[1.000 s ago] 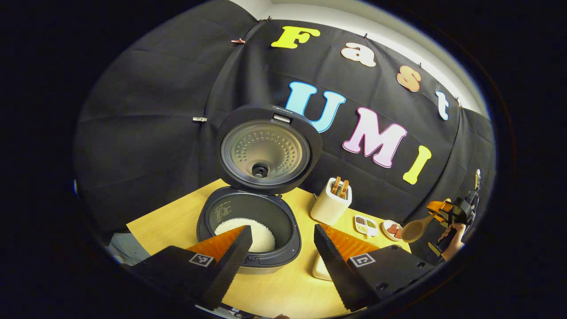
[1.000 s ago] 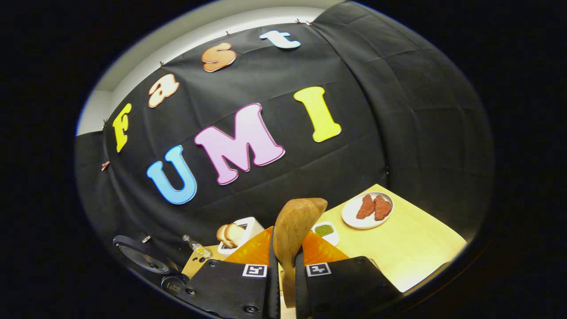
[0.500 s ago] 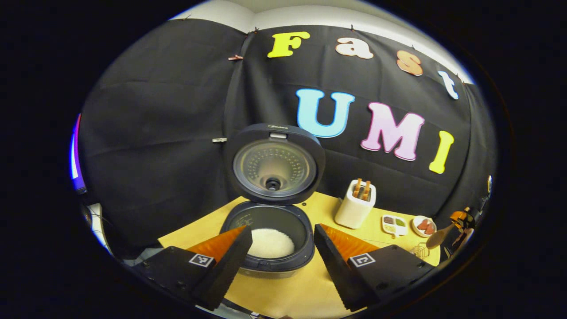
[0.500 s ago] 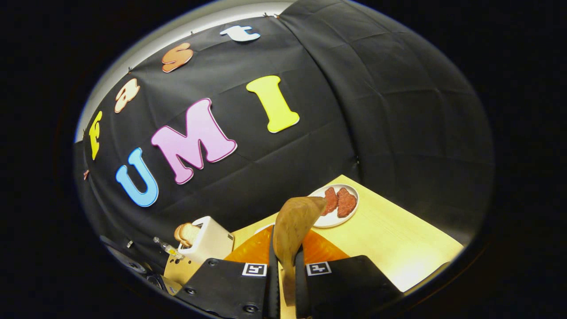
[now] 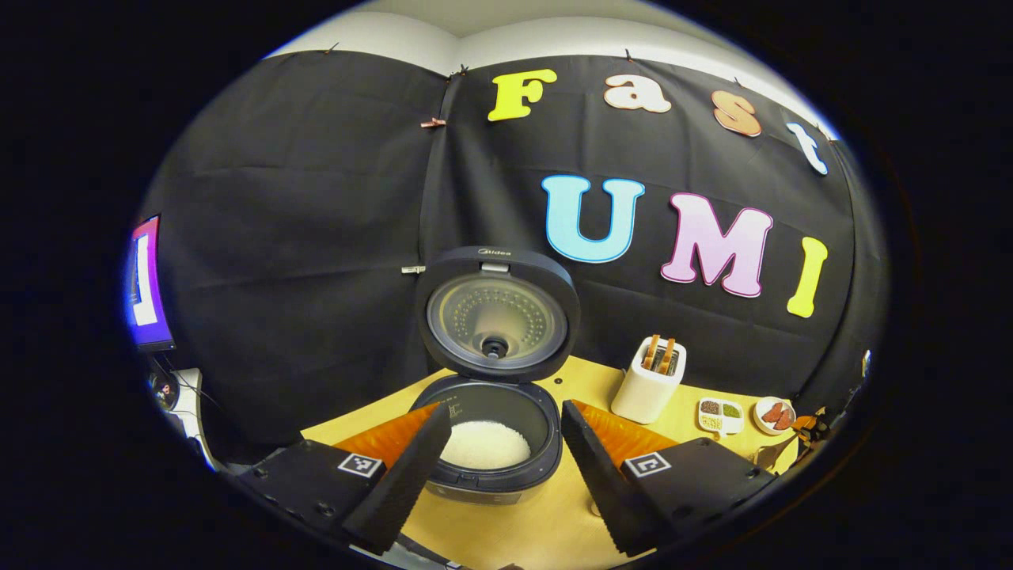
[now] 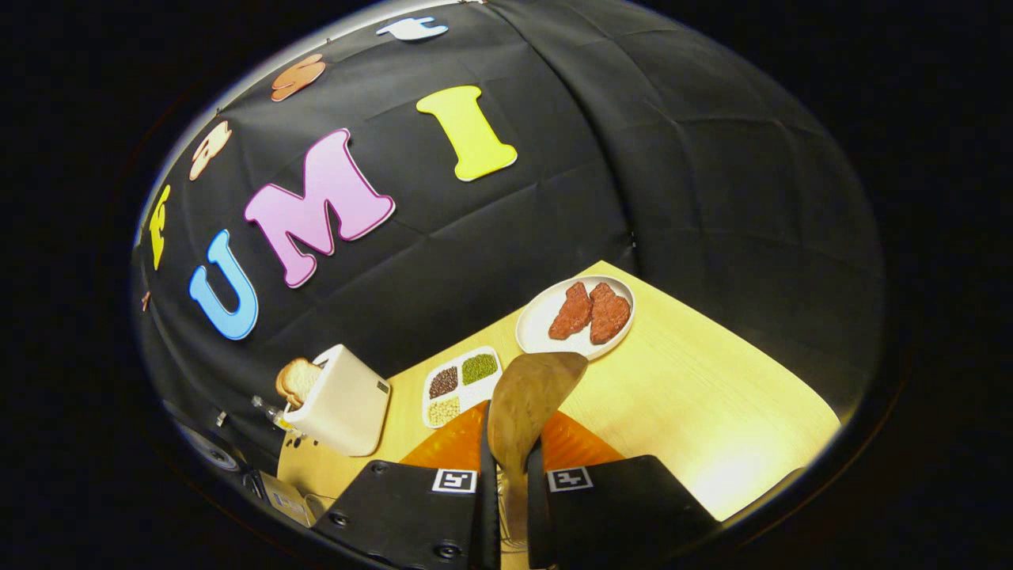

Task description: Close the left gripper, press the button to open the rice cooker; take a wooden spoon from the chopstick holder with the right hand, scoop a spoonful of rice and pour it into the rice cooker, then put the wooden spoon back into the chopstick holder.

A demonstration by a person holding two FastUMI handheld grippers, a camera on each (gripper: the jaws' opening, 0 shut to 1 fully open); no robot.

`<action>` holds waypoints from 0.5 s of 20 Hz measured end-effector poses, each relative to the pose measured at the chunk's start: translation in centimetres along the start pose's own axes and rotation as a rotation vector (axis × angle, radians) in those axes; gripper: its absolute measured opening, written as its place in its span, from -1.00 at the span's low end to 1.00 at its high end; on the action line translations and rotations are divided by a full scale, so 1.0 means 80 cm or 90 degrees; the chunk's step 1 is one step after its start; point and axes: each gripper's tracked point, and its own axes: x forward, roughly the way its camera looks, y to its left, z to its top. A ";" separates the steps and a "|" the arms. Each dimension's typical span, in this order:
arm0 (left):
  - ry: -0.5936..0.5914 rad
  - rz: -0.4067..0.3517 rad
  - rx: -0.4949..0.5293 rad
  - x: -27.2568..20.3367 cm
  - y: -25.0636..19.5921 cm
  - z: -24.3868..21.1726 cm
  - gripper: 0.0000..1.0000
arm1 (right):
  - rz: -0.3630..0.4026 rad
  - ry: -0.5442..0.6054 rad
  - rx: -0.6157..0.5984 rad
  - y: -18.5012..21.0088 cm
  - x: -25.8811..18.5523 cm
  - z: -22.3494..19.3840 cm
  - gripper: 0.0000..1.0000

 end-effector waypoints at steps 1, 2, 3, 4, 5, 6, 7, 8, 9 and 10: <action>-0.001 -0.002 -0.007 -0.002 -0.006 -0.001 0.91 | -0.002 0.008 0.000 -0.001 0.007 -0.008 -0.64; -0.002 -0.004 -0.011 -0.006 -0.012 -0.002 0.90 | 0.000 0.021 0.003 0.000 0.009 -0.016 -0.64; -0.005 -0.002 -0.013 -0.009 -0.015 -0.001 0.92 | 0.006 0.031 0.006 0.004 0.010 -0.024 -0.60; -0.023 0.001 -0.013 -0.014 -0.015 0.007 0.90 | 0.007 0.026 0.009 0.007 0.004 -0.022 -0.56; -0.047 -0.004 -0.006 -0.016 -0.016 0.019 0.91 | 0.009 0.016 0.006 0.009 -0.001 -0.016 -0.55; -0.066 -0.009 0.009 -0.018 -0.017 0.030 0.90 | 0.009 0.008 0.001 0.012 -0.007 -0.010 -0.52; -0.082 -0.016 0.024 -0.015 -0.016 0.042 0.90 | 0.009 0.000 -0.005 0.015 -0.011 -0.008 -0.36; -0.096 -0.025 0.035 -0.011 -0.015 0.051 0.90 | 0.010 -0.006 -0.008 0.018 -0.018 -0.006 -0.14; -0.106 -0.037 0.039 -0.006 -0.015 0.061 0.90 | 0.006 -0.012 -0.010 0.020 -0.028 -0.003 -0.02; -0.119 -0.053 0.042 -0.001 -0.015 0.071 0.90 | -0.007 -0.020 -0.014 0.017 -0.049 0.002 0.49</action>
